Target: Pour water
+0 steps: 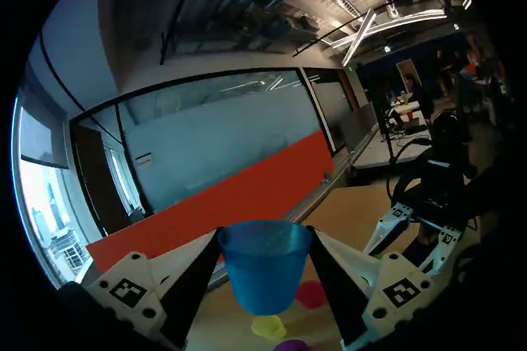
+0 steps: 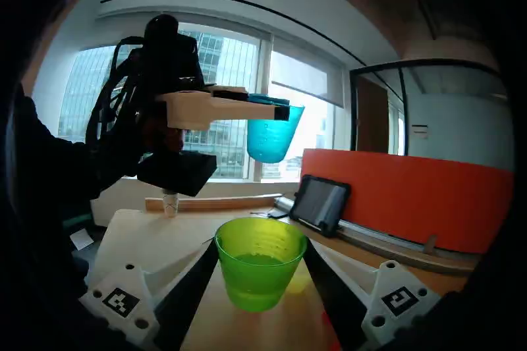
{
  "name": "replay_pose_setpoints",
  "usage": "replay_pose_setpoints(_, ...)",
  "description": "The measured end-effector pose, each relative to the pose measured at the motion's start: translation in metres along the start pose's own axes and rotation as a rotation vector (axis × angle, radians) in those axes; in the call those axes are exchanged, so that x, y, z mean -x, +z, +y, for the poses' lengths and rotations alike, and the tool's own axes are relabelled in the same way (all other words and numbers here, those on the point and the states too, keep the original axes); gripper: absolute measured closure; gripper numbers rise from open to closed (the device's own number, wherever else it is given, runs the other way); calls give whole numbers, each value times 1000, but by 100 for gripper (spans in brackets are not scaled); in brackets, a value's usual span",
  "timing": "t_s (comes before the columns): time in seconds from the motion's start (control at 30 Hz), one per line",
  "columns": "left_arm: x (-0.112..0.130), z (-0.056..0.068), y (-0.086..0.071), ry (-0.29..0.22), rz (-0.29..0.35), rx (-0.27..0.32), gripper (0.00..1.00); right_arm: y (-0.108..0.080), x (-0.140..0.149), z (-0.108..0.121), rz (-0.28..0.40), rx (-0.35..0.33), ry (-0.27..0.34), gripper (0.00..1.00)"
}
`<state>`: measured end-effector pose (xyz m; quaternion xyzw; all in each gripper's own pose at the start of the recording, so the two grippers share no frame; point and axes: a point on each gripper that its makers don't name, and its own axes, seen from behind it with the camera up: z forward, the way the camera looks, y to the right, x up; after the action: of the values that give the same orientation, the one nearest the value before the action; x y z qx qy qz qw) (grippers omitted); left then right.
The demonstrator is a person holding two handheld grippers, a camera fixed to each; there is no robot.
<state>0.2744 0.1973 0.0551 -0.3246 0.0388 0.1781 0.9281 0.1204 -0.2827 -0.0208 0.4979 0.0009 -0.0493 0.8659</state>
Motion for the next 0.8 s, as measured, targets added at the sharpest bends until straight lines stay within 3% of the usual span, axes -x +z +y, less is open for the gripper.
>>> replay_pose_setpoints(0.37, 34, 5, -2, -129, -96, 44, 10, -4, 4, 1, -14, -3, 9, 7)
replay_pose_setpoints(0.8, 54, 5, -11, -173, -109, 42, 10, -10, 7, 0, -48, -10, 0, 7)
